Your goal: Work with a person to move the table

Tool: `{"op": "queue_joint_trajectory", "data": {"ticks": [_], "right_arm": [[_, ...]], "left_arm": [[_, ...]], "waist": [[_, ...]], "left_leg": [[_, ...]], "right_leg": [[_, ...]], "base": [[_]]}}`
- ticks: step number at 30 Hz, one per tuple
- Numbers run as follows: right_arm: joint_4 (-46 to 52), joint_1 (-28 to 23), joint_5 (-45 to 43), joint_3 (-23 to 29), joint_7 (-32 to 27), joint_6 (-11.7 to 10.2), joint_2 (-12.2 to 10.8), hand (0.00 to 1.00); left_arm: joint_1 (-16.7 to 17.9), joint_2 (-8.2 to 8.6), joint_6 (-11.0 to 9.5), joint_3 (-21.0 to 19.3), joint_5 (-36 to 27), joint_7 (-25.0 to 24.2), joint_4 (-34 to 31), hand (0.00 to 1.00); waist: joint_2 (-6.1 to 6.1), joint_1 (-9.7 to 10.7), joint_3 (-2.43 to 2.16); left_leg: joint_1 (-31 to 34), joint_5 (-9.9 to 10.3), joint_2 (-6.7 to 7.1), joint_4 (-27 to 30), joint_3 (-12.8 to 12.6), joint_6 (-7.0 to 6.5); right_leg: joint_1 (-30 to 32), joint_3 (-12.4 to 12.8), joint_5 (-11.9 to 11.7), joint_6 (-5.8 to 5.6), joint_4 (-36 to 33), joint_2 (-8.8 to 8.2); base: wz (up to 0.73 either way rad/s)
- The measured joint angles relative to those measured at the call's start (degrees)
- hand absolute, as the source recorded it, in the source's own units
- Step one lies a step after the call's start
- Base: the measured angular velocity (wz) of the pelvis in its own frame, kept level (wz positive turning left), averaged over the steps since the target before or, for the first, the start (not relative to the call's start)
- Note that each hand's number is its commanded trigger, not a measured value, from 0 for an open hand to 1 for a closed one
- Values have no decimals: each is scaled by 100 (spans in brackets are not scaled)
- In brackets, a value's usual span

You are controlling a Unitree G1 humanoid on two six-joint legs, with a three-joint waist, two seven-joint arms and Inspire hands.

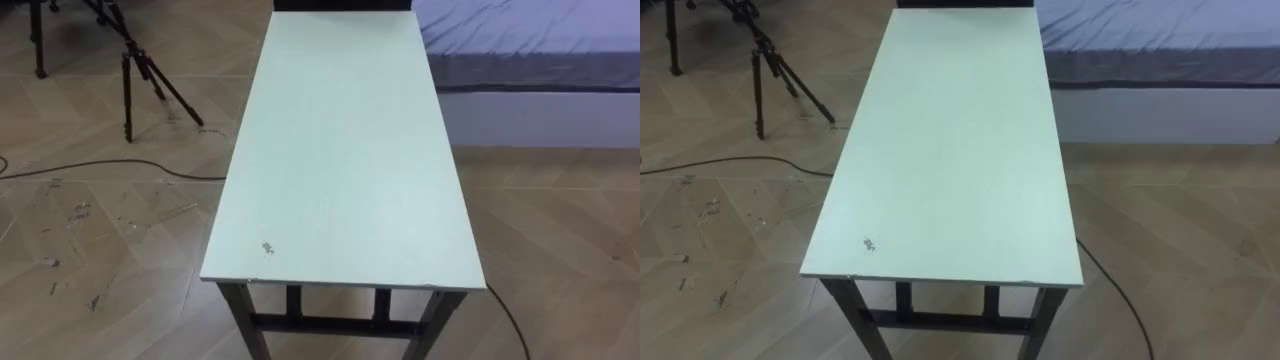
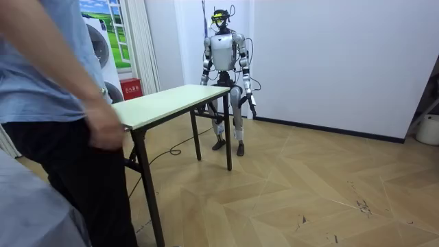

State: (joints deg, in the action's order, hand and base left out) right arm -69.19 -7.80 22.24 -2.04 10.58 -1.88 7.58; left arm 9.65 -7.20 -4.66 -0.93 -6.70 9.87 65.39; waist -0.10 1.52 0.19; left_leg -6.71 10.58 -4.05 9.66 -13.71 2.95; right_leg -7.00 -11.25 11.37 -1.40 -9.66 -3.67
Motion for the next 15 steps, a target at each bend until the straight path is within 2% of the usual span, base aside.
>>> {"op": "queue_joint_trajectory", "data": {"ticks": [6,10,15], "right_arm": [[1,6,1,-5,3,1,-1,0],[-2,6,101,7,30,26,-22,0],[-14,-25,480,57,178,208,-17,0]], "left_arm": [[-7,7,0,-1,-1,75,0,0],[4,5,15,-6,-131,9,0,0],[-7,-3,215,-30,-697,-314,-4,0]], "waist": [[-4,-7,14],[-43,15,6],[-23,-19,1]], "left_leg": [[12,0,1,0,-3,0],[34,2,17,1,9,-2],[54,24,33,20,12,-32]], "right_leg": [[11,0,2,-1,5,-1],[4,-77,12,-15,8,-22],[6,-133,13,-28,17,-45]], "base": [[0],[5],[3]]}}
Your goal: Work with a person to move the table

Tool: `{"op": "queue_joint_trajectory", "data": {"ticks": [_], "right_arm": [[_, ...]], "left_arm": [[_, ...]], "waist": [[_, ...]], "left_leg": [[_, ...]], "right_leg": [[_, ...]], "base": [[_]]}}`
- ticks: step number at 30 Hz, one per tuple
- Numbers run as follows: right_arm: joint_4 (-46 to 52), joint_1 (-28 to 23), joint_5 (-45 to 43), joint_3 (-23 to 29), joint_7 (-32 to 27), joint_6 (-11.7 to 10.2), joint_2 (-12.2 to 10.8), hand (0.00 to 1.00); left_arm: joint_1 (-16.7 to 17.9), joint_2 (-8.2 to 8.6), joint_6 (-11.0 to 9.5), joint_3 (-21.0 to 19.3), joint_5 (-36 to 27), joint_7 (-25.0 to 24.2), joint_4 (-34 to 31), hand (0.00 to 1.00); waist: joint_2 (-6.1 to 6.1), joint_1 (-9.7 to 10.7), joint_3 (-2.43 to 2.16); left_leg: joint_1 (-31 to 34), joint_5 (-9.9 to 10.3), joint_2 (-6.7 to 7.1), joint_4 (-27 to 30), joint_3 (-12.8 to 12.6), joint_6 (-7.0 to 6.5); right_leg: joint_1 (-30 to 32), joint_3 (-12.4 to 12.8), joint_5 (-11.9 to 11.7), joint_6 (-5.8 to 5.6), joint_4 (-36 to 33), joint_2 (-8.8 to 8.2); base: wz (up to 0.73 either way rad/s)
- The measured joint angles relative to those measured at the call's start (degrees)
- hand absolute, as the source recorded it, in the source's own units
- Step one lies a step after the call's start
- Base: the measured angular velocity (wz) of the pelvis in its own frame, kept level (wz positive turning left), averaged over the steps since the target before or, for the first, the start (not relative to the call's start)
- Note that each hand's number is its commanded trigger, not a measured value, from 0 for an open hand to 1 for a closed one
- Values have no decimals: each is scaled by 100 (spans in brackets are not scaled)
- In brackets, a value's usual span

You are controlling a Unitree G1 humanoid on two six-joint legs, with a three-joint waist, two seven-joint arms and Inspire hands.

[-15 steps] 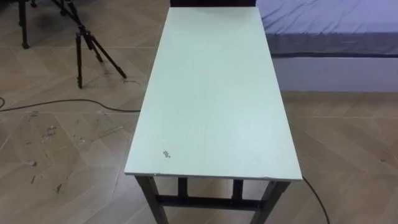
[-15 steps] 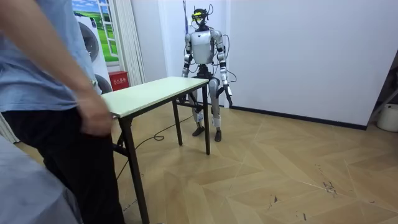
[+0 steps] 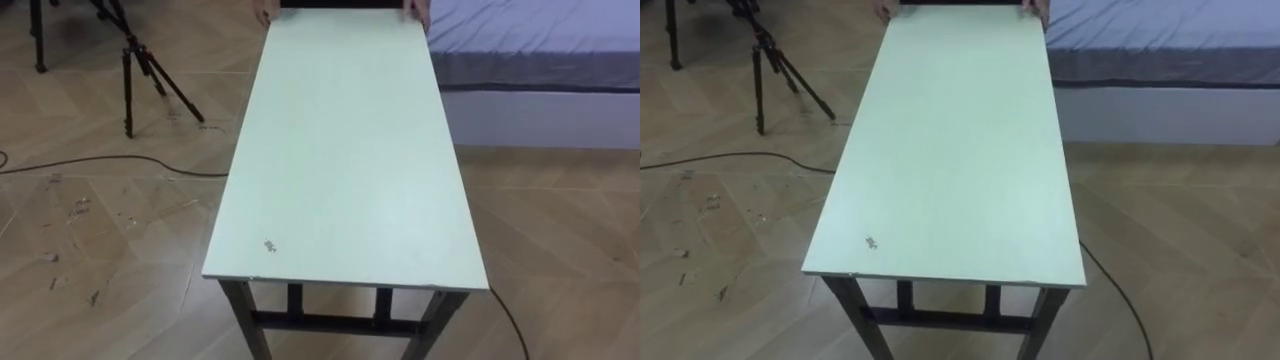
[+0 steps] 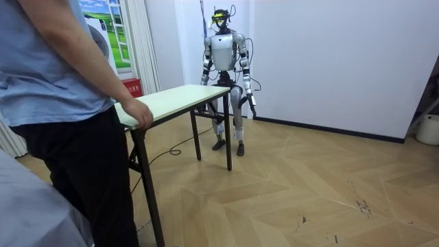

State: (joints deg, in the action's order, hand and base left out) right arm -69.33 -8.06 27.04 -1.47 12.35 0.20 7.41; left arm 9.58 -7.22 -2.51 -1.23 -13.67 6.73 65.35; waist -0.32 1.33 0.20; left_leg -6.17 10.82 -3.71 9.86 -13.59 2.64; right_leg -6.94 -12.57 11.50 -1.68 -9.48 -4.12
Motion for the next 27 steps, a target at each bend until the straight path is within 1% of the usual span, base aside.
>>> {"op": "queue_joint_trajectory", "data": {"ticks": [1,2,3,4,5,6,7,8,10,11,12,13,14,15,16,17,18,19,20,21,22,23,25,26,27], "right_arm": [[4,-6,-9,50,62,7,2,0],[15,-7,-12,51,91,15,11,0],[103,-5,-27,69,157,87,32,0],[318,-25,-37,73,262,161,73,0],[415,-27,-38,110,344,182,97,0],[586,-27,-58,180,482,185,142,0],[858,-68,-142,182,577,186,201,0],[1030,-108,-191,184,635,185,232,0],[1642,-217,-291,181,888,190,338,0],[1761,-238,-290,183,956,185,356,0],[1916,-272,-286,181,1071,184,377,0],[2010,-278,-284,165,1183,193,399,0],[2052,-293,-284,157,1249,211,412,0],[2112,-331,-284,146,1368,239,431,0],[2216,-362,-282,88,1466,276,462,0],[2298,-393,-272,69,1525,332,479,0],[2380,-411,-209,6,1648,394,515,0],[2587,-495,-131,-25,1715,542,541,0],[2750,-586,-34,-25,1759,616,554,0],[3085,-771,72,-25,1872,710,580,0],[3315,-889,283,-85,1957,758,588,0],[3422,-931,407,-133,1974,792,590,0],[3896,-1111,880,-351,2053,935,591,0],[4040,-1166,1008,-409,2074,967,600,0],[4303,-1305,1320,-535,2108,997,624,0]], "left_arm": [[5,-1,20,-49,-117,-136,-1,0],[3,-1,30,-79,-198,-207,-3,0],[-5,-6,89,-135,-260,-373,-39,0],[-2,-10,168,-212,-334,-559,-150,0],[-2,-18,196,-235,-388,-650,-207,0],[-4,-36,228,-243,-529,-837,-320,0],[-6,-69,253,-242,-678,-1013,-476,0],[-8,-88,259,-242,-756,-1106,-577,0],[75,-189,270,-180,-1265,-1451,-1032,0],[118,-211,269,-177,-1392,-1546,-1144,0],[137,-274,268,-101,-1600,-1731,-1262,0],[143,-326,275,16,-1747,-1898,-1313,0],[144,-335,287,56,-1816,-1995,-1355,0],[141,-337,302,124,-1840,-2196,-1394,0],[157,-342,370,229,-1848,-2360,-1485,0],[157,-344,415,292,-1904,-2454,-1519,0],[197,-359,510,439,-2118,-2591,-1643,0],[282,-395,622,609,-2413,-2709,-1883,0],[345,-410,680,683,-2573,-2797,-2028,0],[465,-431,770,813,-2869,-2986,-2288,0],[545,-480,851,989,-3255,-3130,-2531,0],[571,-512,866,1090,-3449,-3195,-2634,0],[674,-609,922,1476,-4169,-3275,-3188,0],[722,-622,937,1571,-4368,-3276,-3373,0],[847,-651,971,1772,-4790,-3289,-3777,0]], "waist": [[24,-4,-5],[19,-14,-3],[29,-14,-22],[25,-1,-3],[37,0,8],[66,3,14],[88,5,-3],[97,-2,1],[135,-10,-3],[137,-2,-3],[151,4,-13],[125,3,-8],[131,2,-15],[146,3,-24],[151,-11,-31],[158,-4,-28],[162,-7,-30],[159,-3,-18],[156,-4,-13],[158,-2,-12],[149,9,4],[152,20,5],[166,77,39],[185,73,41],[229,65,33]], "left_leg": [[1,1,1,0,-4,0],[5,1,1,0,-8,0],[19,1,1,13,-9,-1],[70,2,1,71,-10,-1],[97,5,0,105,-9,-6],[183,32,-11,196,-13,-14],[261,47,-21,251,-15,-16],[299,53,-27,281,-18,-18],[416,58,-37,313,-19,-22],[441,58,-37,316,-19,-22],[475,60,-36,333,-23,-25],[517,69,-37,363,-24,-40],[548,76,-37,378,-24,-50],[591,81,-36,402,-44,-58],[681,89,-36,454,-52,-68],[740,95,-38,496,-52,-78],[823,102,-44,522,-64,-89],[868,104,-47,551,-70,-94],[870,109,-44,554,-78,-101],[857,126,-44,567,-108,-127],[848,129,-38,581,-130,-131],[845,136,-37,583,-130,-143],[869,161,-33,608,-128,-173],[897,177,-37,648,-128,-177],[992,243,-66,801,-125,-184]], "right_leg": [[0,-2,-1,-1,-2,-1],[4,-2,-1,-1,-4,-2],[9,-7,-1,-1,-9,-3],[28,-19,-1,-1,-14,-13],[37,-19,-1,-1,-17,-15],[68,-26,-1,-1,-28,-14],[131,-28,-1,-1,-47,-15],[164,-26,-1,0,-60,-15],[306,-25,-2,1,-136,-21],[327,-26,-2,2,-137,-22],[357,-32,-3,1,-146,-28],[384,-44,-2,1,-161,-34],[401,-57,-2,0,-167,-38],[463,-57,0,-3,-214,-50],[585,-57,4,-7,-309,-74],[644,-59,4,-8,-364,-85],[740,-68,4,-8,-465,-102],[808,-83,4,-8,-552,-119],[813,-81,4,-8,-562,-127],[807,-72,4,-9,-578,-134],[796,-71,4,-10,-586,-147],[793,-74,6,-14,-591,-149],[842,-142,30,-44,-641,-178],[876,-148,37,-47,-647,-182],[941,-158,71,-50,-680,-188]], "base": [[0],[0],[3],[4],[6],[6],[5],[0],[0],[0],[0],[3],[4],[0],[0],[-9],[-6],[-5],[0],[-4],[-5],[0],[5],[0],[-5]]}}
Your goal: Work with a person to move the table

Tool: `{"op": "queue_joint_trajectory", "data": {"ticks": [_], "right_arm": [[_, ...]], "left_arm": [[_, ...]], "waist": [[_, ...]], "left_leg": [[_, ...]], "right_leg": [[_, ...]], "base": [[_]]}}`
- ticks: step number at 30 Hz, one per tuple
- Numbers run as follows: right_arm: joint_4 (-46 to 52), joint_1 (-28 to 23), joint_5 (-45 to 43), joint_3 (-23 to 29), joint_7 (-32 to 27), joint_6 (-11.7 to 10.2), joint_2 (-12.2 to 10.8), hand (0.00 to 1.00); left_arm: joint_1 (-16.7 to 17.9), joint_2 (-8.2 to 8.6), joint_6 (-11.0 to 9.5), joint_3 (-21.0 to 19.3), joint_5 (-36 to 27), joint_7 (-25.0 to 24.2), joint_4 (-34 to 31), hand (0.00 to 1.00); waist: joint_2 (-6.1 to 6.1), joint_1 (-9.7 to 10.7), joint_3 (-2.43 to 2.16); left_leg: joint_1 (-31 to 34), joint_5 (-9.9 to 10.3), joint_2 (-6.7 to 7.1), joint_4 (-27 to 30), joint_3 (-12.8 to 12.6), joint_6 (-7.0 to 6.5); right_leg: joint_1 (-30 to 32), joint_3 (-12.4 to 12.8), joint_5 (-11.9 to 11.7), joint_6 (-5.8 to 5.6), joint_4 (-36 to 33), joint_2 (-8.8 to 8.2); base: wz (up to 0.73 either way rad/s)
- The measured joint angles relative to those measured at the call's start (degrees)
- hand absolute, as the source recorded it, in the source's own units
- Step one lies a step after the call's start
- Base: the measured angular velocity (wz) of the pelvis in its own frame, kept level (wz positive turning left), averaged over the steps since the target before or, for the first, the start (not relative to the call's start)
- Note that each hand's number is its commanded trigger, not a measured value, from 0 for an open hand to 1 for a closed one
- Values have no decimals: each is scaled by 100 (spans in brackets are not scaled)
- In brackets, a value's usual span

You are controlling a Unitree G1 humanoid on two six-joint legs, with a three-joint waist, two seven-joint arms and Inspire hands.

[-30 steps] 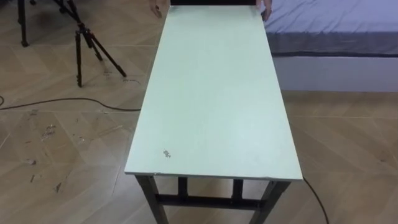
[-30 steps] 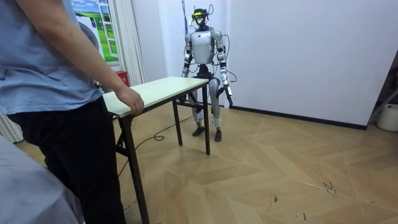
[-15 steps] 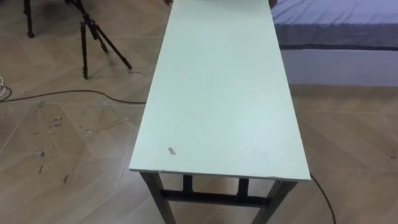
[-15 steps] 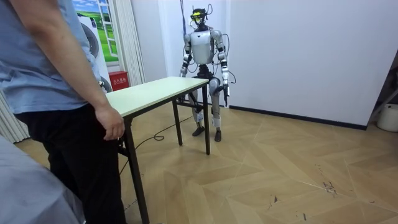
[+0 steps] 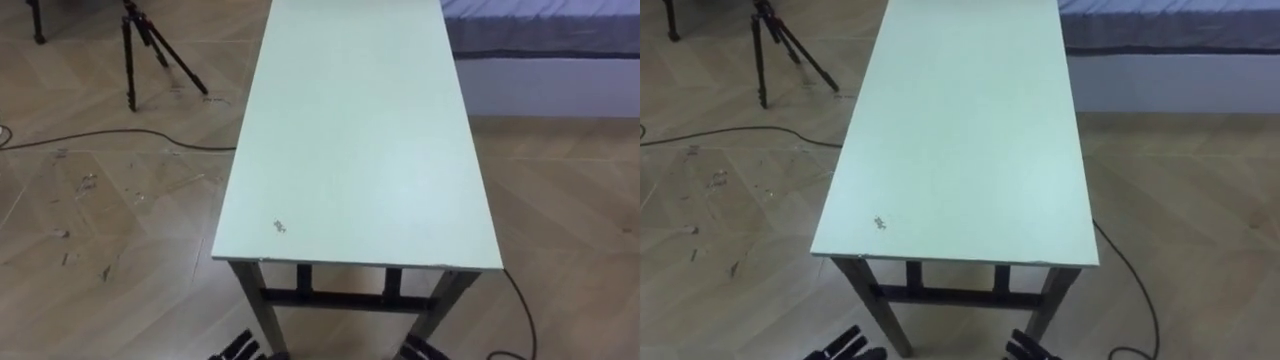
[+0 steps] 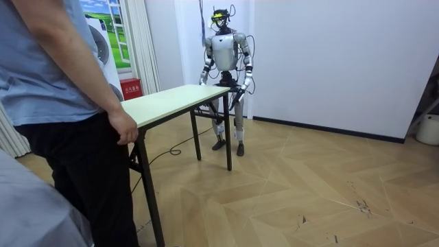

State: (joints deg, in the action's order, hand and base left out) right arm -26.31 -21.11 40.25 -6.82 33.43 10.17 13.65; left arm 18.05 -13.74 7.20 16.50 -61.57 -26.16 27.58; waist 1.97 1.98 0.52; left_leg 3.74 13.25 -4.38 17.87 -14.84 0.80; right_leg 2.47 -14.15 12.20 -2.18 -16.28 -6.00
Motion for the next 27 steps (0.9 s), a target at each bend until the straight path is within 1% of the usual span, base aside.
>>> {"op": "queue_joint_trajectory", "data": {"ticks": [1,2,3,6,10,12,14,15,16,18,19,20,22,24,27], "right_arm": [[135,-90,287,-137,29,14,0,0],[178,-106,421,-220,38,48,-5,0],[251,-94,597,-365,49,119,-10,0],[383,-56,936,-633,59,186,-16,0],[479,4,1674,-884,64,173,-27,0],[531,46,1832,-997,60,164,-19,0],[665,81,1826,-1082,48,165,-8,0],[708,121,1826,-1114,46,152,-9,0],[708,156,1823,-1123,35,120,-1,0],[707,200,1820,-1123,34,106,14,0],[707,216,1820,-1121,34,96,23,0],[710,221,1820,-1116,33,96,30,0],[716,323,1816,-1109,3,99,76,0],[715,438,1798,-1106,-42,102,108,0],[716,581,1812,-1105,-75,121,225,0]], "left_arm": [[46,-22,19,179,-342,-60,-248,0],[48,-27,41,260,-517,-75,-340,0],[46,-36,55,404,-827,-79,-486,0],[55,-36,112,566,-1346,-80,-835,0],[21,-33,102,672,-1956,-80,-953,0],[-32,-33,100,689,-2050,-72,-954,0],[-110,-33,94,692,-2055,-64,-953,0],[-162,-36,79,693,-2054,-60,-953,0],[-219,-33,67,700,-2054,-48,-952,0],[-267,-29,20,734,-2045,-27,-952,0],[-287,-28,-5,738,-2027,-18,-948,0],[-293,-30,-8,734,-2026,-4,-948,0],[-376,-55,-14,718,-2026,159,-945,0],[-438,-64,-12,650,-2029,255,-943,0],[-532,-109,-2,602,-2030,398,-822,0]], "waist": [[5,2,-5],[0,5,-8],[3,37,-17],[11,87,-26],[-51,104,-30],[-67,102,-35],[-100,101,-22],[-132,106,-2],[-146,100,6],[-135,104,11],[-113,106,33],[-99,105,39],[-47,95,46],[-37,89,50],[-35,86,48]], "left_leg": [[18,23,-3,58,1,-8],[18,24,-2,66,1,-10],[14,23,1,66,-8,-11],[-8,21,10,79,-29,-13],[-45,22,0,99,-80,-11],[-44,22,-5,111,-84,-10],[-43,23,-8,113,-82,-10],[-43,23,-10,114,-80,-10],[-42,24,-10,118,-79,-10],[-70,31,-9,118,-76,-14],[-118,48,-10,117,-74,-11],[-135,59,-10,116,-74,-12],[-145,77,-6,104,-82,-14],[-147,76,-8,103,-81,-14],[-252,76,-8,91,-79,-14]], "right_leg": [[27,6,22,0,-71,-13],[28,9,24,-2,-86,-18],[35,22,23,-2,-100,-21],[55,30,37,-3,-174,-42],[40,135,39,-1,-173,-11],[36,143,39,-1,-163,-6],[35,143,39,-1,-165,-3],[30,143,39,0,-166,0],[5,142,36,-4,-174,1],[-59,142,24,-14,-172,3],[-104,142,23,-15,-177,3],[-119,143,24,-16,-183,3],[-88,150,25,-17,-242,-3],[-88,154,24,-16,-247,-1],[-198,151,24,-16,-233,1]], "base": [[-4],[0],[0],[-1],[-7],[-3],[0],[0],[0],[0],[0],[0],[-2],[0],[0]]}}
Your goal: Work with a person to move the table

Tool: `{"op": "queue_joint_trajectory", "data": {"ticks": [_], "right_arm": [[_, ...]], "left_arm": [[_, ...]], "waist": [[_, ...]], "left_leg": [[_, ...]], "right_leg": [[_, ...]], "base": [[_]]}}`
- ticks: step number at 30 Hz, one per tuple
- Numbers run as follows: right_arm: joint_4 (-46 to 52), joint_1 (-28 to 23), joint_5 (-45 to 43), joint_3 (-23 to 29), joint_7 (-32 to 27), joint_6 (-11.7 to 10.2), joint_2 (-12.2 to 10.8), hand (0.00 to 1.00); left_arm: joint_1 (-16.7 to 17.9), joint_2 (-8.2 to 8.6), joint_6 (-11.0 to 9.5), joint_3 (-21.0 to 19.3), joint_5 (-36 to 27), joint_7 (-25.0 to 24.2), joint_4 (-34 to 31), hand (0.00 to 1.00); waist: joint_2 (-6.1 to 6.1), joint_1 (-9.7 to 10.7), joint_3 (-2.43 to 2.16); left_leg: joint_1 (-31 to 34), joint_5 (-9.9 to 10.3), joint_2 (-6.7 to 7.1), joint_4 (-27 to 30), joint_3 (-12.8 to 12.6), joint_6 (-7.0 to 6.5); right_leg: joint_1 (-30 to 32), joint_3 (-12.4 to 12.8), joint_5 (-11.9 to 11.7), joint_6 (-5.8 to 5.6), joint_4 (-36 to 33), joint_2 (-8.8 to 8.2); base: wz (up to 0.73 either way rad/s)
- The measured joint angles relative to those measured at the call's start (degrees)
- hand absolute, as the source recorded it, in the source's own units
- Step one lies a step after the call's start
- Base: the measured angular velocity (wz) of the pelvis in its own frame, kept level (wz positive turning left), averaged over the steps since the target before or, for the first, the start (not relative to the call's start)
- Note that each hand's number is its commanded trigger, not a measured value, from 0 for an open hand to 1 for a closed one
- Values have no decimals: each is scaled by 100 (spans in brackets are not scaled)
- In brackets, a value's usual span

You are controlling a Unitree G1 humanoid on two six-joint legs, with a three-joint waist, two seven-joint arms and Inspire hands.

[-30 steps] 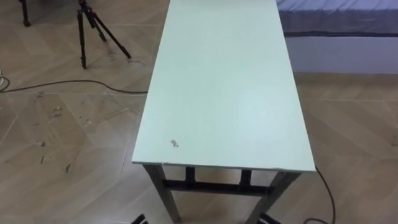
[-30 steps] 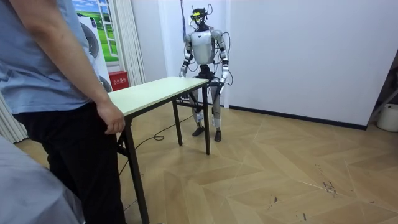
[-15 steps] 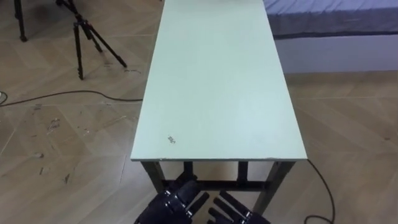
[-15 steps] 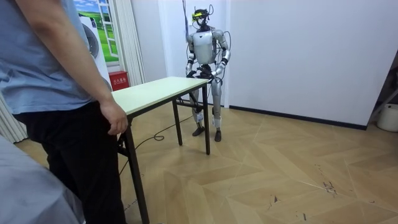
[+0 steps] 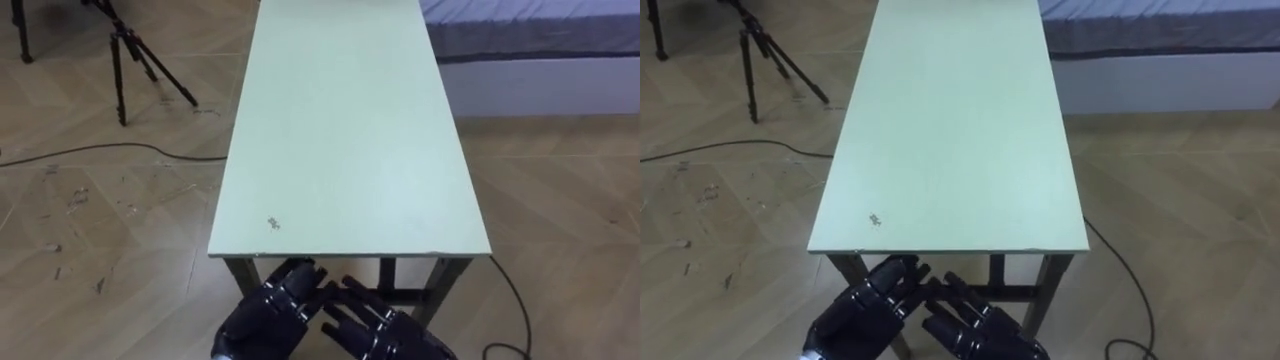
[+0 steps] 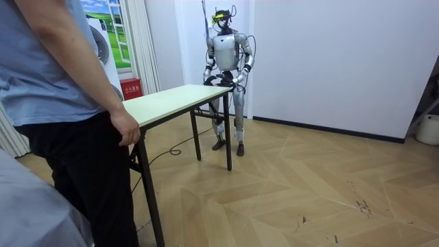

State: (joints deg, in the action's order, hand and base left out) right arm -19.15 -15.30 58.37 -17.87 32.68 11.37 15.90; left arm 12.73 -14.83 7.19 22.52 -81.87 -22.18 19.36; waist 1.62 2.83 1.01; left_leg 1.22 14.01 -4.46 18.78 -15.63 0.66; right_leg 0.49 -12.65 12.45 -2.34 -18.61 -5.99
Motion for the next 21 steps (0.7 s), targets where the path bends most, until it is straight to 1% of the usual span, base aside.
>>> {"op": "queue_joint_trajectory", "data": {"ticks": [2,4,7,9,12,17,19,21], "right_arm": [[0,37,1,18,-33,3,45,0],[-1,133,0,65,-144,8,50,0],[1,310,8,76,-325,9,39,0],[1,423,20,74,-464,8,14,0],[-10,526,28,67,-713,21,-22,0],[7,533,101,175,-1067,25,-53,0],[10,557,209,249,-1232,52,-59,0],[8,581,247,359,-1402,67,-89,0]], "left_arm": [[-36,-10,53,-68,8,116,64,0],[-196,-9,92,-226,-10,276,257,0],[-244,-9,90,-451,-160,488,257,0],[-313,9,105,-438,-170,584,300,0],[-465,79,135,-436,-169,722,513,0],[-527,102,189,-439,-167,981,562,0],[-651,102,250,-446,-168,1050,667,0],[-668,102,254,-447,-167,1100,673,0]], "waist": [[-4,-8,0],[-1,-25,-3],[5,-38,-10],[1,-43,-9],[5,-119,-11],[6,-134,-10],[14,-141,-8],[25,-132,-14]], "left_leg": [[-93,3,0,-9,5,3],[-143,4,-1,-18,11,4],[-183,4,2,-35,11,4],[-237,4,5,-52,9,4],[-296,3,3,-37,4,5],[-391,4,3,-58,16,5],[-388,3,2,-78,25,5],[-388,2,5,-72,29,4]], "right_leg": [[-99,-16,-1,-1,40,4],[-161,-23,-8,-4,83,13],[-214,-14,-10,-5,79,14],[-261,-30,-11,-7,86,11],[-307,-28,-14,-6,88,12],[-343,-27,-14,-6,79,10],[-343,-22,-16,-2,59,9],[-375,-20,-19,3,48,6]], "base": [[0],[0],[0],[0],[0],[-1],[0],[0]]}}
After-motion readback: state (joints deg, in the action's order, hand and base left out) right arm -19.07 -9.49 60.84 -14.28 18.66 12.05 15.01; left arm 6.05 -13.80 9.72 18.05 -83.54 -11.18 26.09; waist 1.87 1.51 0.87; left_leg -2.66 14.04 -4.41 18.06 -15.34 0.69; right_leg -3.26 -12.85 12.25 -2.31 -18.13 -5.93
